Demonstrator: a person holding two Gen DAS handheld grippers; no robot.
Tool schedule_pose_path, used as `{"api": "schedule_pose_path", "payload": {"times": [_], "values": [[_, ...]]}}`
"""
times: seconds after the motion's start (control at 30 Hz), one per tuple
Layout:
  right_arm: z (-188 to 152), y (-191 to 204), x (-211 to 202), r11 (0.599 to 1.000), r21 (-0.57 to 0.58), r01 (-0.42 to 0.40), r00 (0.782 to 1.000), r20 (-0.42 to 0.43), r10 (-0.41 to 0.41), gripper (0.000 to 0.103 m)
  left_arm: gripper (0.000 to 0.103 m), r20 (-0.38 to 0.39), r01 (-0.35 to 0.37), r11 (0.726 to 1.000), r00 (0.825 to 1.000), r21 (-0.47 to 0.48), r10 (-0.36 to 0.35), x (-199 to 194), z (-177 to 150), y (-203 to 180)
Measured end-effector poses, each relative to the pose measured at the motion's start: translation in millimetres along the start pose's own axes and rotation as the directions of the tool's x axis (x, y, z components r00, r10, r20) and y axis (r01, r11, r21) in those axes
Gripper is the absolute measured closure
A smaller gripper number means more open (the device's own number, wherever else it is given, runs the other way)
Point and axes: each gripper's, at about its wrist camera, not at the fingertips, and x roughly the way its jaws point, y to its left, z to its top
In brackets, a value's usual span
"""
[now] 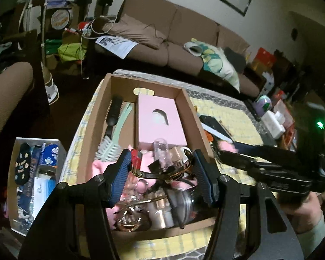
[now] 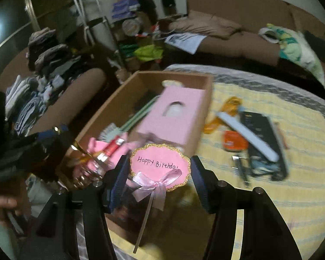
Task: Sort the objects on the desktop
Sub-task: 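Carry the nipper toward the cardboard box while the right tool grasps the pink topper, then release the nipper into the box while the right tool drops the topper in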
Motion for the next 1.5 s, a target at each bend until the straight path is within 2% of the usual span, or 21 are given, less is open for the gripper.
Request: {"api": "schedule_pose_path", "payload": {"times": [0.1,0.27,0.37,0.4,0.43,0.5,0.67,0.8,0.93,1.1,1.17,1.2,1.27,1.33,1.43,1.5], "values": [[8,13,29,1.000,0.014,-0.008,1.000,-0.024,0.008,0.044,0.048,0.002,-0.005,1.000,1.000,0.001,0.005,-8,1,6],[18,10,78,0.996,0.036,0.085,0.994,-0.075,-0.082,0.043,0.048,0.005,-0.006,0.999,1.000,-0.041,0.006,-8,3,20],[20,4,93,0.994,0.048,0.101,0.991,-0.093,-0.097,0.042,0.048,0.011,0.007,0.999,1.000,-0.046,-0.006,-8,5,21],[21,5,95,0.993,0.041,0.111,0.989,-0.100,-0.106,0.041,0.048,0.009,0.009,0.999,1.000,-0.042,-0.009,-8,6,21],[23,6,96,0.992,0.034,0.123,0.987,-0.109,-0.118,0.034,0.048,0.004,0.008,0.999,1.000,-0.033,-0.008,-7,6,19],[24,6,91,0.990,0.025,0.136,0.986,-0.105,-0.132,0.025,0.048,-0.003,-0.002,1.000,1.000,-0.017,0.002,-6,6,19],[19,8,62,0.991,-0.001,0.137,0.989,-0.065,-0.137,0.025,0.048,-0.021,-0.023,1.000,1.000,-0.002,0.023,-4,2,20],[4,4,36,0.995,0.018,0.100,0.994,-0.050,-0.099,0.022,0.048,-0.045,-0.065,0.998,0.997,0.005,0.065,8,0,23],[-15,-1,8,0.996,0.024,0.084,0.996,-0.040,-0.083,0.022,0.048,-0.017,-0.096,0.995,0.995,-0.004,0.096,11,2,25],[-38,-6,-22,0.998,0.045,0.046,0.998,-0.039,-0.045,0.021,0.048,0.033,-0.058,0.995,0.998,-0.079,0.061,8,19,40],[-43,-8,-30,0.998,0.048,0.035,0.999,-0.028,-0.033,0.021,0.048,0.019,-0.058,0.993,0.998,-0.105,0.060,18,33,47],[-45,-8,-33,0.999,0.045,0.030,0.999,-0.022,-0.029,0.021,0.048,-0.005,-0.084,0.993,0.996,-0.083,0.084,27,43,46],[-46,-7,-35,0.999,0.034,0.024,1.000,-0.016,-0.024,0.021,0.048,-0.058,-0.155,0.988,0.986,-0.001,0.155,47,58,42],[-45,-8,-35,1.000,0.029,0.011,1.000,-0.009,-0.011,0.020,0.048,-0.142,-0.215,0.972,0.964,0.093,0.226,78,74,39],[-46,-12,-32,1.000,0.030,-0.001,1.000,-0.018,0.001,0.020,0.048,-0.248,-0.231,0.956,0.930,0.182,0.272,119,86,35],[-46,-18,-28,0.999,0.034,0.002,0.999,-0.033,-0.001,0.020,0.048,-0.313,-0.210,0.954,0.911,0.214,0.270,142,88,32]]}}
